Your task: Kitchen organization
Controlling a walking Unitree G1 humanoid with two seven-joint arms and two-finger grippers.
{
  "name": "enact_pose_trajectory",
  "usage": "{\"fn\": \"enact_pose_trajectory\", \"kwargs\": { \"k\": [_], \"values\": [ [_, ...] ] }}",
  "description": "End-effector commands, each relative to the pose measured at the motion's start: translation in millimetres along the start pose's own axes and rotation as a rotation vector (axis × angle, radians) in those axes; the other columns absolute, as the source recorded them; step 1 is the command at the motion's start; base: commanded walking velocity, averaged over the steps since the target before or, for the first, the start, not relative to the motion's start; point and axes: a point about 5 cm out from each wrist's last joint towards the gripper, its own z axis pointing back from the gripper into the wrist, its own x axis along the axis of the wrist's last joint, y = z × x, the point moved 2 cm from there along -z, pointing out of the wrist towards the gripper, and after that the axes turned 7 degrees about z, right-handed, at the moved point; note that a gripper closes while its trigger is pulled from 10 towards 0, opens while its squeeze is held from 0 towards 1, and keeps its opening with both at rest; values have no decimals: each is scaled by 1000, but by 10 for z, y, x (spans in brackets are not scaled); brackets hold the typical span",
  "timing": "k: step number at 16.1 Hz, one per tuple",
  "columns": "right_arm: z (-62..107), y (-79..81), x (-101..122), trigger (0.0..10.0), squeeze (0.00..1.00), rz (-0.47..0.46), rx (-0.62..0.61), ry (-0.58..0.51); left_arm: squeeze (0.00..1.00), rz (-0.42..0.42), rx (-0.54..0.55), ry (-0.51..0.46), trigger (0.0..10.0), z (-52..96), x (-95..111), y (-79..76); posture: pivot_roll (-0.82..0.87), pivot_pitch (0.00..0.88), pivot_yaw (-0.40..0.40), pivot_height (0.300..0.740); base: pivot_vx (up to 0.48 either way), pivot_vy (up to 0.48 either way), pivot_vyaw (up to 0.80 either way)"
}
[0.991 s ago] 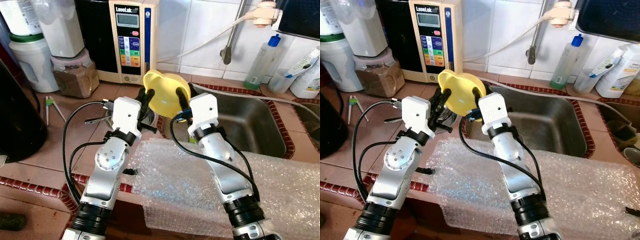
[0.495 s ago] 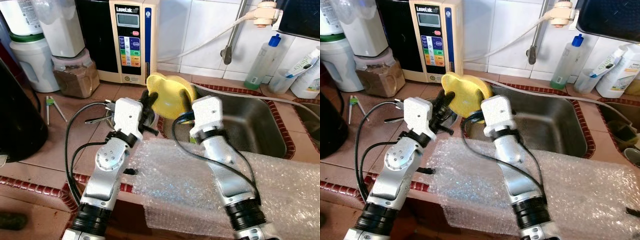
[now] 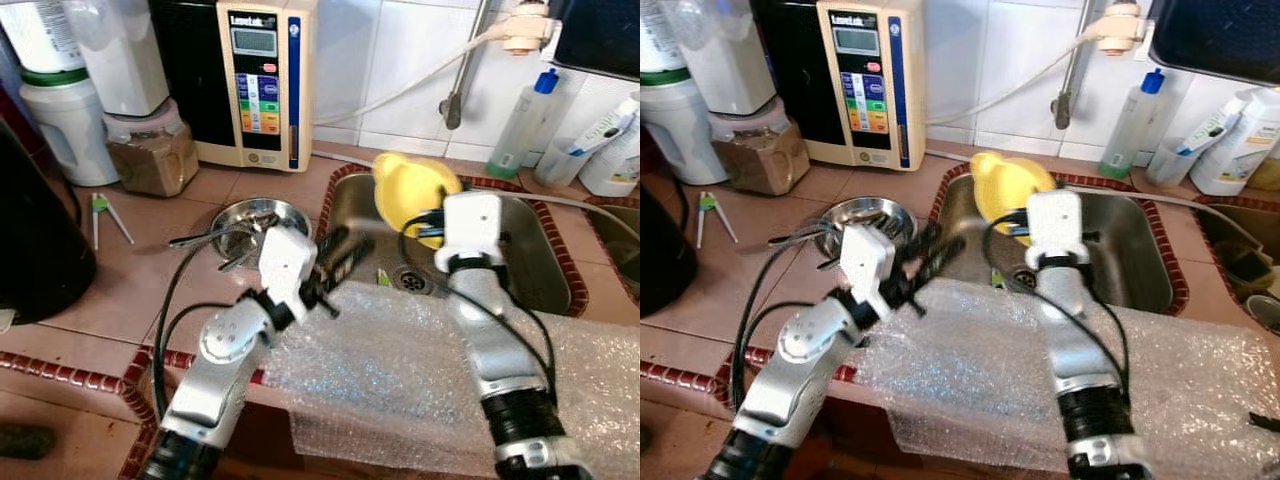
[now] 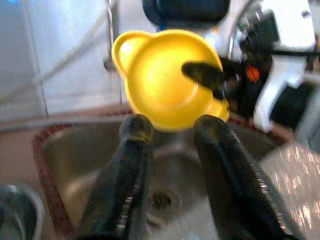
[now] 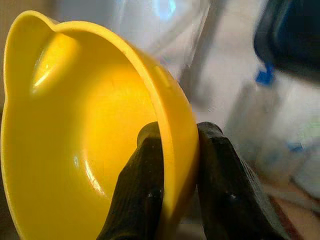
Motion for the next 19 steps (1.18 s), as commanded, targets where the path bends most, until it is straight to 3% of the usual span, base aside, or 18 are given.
{"fn": "enact_pose_trajectory", "kwargs": {
  "k": [1, 6, 9, 10, 11, 14, 17, 19],
  "values": [
    [-38, -168, -133, 0, 0, -19, -54, 68, 1000, -30, -46, 36, 10000, -14, 12, -32, 115, 0, -29, 740, 0, 0, 0],
    [-61, -392, -491, 0, 0, -45, -101, 215, 1000, -39, -44, 96, 10000, 86, 0, 17, 153, 0, -22, 740, 0, 0, 0],
    [-61, -330, -627, 0, 0, -114, -85, 290, 1000, -43, -40, 113, 10000, 114, 5, 44, 153, 0, -7, 740, 0, 0, 0],
    [-63, -295, -662, 549, 565, -138, -73, 309, 1000, -44, -56, 131, 10000, 113, -1, 32, 151, 0, -3, 740, 0, 0, 0],
    [-72, -252, -672, 10000, 1000, -168, -54, 312, 1000, -28, -112, 181, 10000, 115, -36, -22, 150, 0, -1, 740, 0, 0, 0],
    [-61, -178, -638, 10000, 1000, -164, -37, 293, 1000, -37, -121, 200, 10000, 140, -56, -42, 151, 0, 2, 740, 0, 0, 0],
    [69, -93, -771, 10000, 1000, -109, -17, 327, 1000, -31, -95, 200, 10000, 159, -79, -43, 149, 0, -10, 740, 0, 0, 0],
    [104, -59, -783, 10000, 1000, -124, 9, 317, 1000, -39, -81, 194, 10000, 153, -79, -32, 148, 0, -7, 740, 0, 0, 0]
  ]
}}
